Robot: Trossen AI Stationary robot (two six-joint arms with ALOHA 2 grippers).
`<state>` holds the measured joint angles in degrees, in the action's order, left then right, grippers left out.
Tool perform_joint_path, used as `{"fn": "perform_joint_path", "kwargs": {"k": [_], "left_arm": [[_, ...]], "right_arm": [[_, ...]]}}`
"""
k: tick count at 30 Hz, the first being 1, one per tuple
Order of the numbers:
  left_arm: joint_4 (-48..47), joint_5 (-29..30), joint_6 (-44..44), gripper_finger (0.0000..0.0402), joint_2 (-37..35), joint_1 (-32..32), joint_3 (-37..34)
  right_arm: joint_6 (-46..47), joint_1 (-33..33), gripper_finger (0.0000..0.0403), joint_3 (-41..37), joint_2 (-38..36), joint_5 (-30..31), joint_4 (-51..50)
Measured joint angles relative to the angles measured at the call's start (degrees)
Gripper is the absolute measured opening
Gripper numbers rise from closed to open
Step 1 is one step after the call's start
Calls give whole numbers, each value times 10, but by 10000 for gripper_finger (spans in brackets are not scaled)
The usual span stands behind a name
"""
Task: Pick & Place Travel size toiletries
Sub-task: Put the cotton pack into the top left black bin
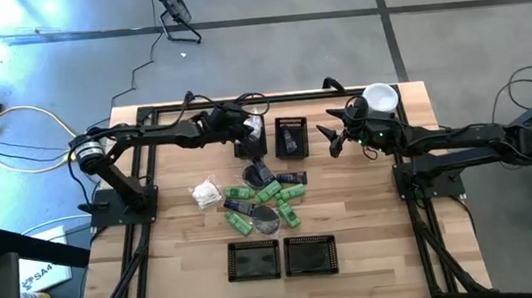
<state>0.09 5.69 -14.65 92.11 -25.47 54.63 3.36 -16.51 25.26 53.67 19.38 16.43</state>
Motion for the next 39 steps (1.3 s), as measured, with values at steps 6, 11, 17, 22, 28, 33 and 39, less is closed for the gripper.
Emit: {"fn": "perform_joint_path", "kwargs": {"k": [6,11,17,22,28,33,39], "left_arm": [[-2,0,-4,3,1,0,0],[-6,0,1,33,1,0,0],[-2,10,24,100,1,0,1],[-2,49,63,125,1,0,15],[-70,151,105,127,-4,-1,51],[-163,193,114,127,-13,-1,74],[-175,193,119,127,-17,0,77]], "right_arm": [[0,0,274,0,0,0,0],[1,0,274,0,0,0,0],[13,0,274,0,0,0,0],[13,0,274,0,0,0,0],[13,0,274,0,0,0,0],[4,0,274,0,0,0,0],[-33,-1,274,0,0,7,5]]}}
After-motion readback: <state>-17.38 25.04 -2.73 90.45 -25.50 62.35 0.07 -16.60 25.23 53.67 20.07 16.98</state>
